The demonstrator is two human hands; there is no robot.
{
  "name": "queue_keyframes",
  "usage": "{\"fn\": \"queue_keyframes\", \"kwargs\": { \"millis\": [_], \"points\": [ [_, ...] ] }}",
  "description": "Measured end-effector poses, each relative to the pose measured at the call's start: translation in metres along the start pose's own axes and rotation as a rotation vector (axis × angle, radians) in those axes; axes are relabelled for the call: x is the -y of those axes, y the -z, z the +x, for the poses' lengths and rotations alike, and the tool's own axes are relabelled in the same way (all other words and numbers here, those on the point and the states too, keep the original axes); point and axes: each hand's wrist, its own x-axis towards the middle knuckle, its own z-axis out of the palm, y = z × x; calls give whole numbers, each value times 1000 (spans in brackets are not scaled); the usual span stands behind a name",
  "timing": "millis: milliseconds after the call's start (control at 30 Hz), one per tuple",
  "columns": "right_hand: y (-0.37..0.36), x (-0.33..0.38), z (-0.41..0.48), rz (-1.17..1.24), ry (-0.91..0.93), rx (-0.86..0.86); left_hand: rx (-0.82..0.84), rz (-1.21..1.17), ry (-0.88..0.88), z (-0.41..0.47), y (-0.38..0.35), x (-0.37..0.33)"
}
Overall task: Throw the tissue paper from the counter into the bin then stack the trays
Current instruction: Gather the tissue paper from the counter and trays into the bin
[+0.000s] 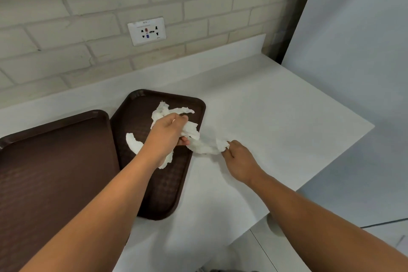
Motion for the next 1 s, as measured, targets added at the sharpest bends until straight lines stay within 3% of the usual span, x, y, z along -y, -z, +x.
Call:
{"fn": "queue_keyframes", "kwargs": {
  "millis": [200, 300, 500, 633, 833, 1000],
  "points": [
    [21, -20, -5, 49, -20, -151, 92, 50, -40, 13, -28, 3],
    [38, -27, -17, 249, -49, -229, 143, 105, -60, 20, -47, 7],
    [81, -49, -46, 454, -236, -257, 202, 251, -125, 19, -107, 4],
    [111, -73, -72, 634, -336, -254, 278, 281, -71, 6, -156, -2],
    [153, -120, -109, 560, -430, -398, 448, 481, -124, -28, -237, -5],
    [186, -173, -146, 666, -542, -472, 535, 482, -123, -50, -307, 4]
  ]
}}
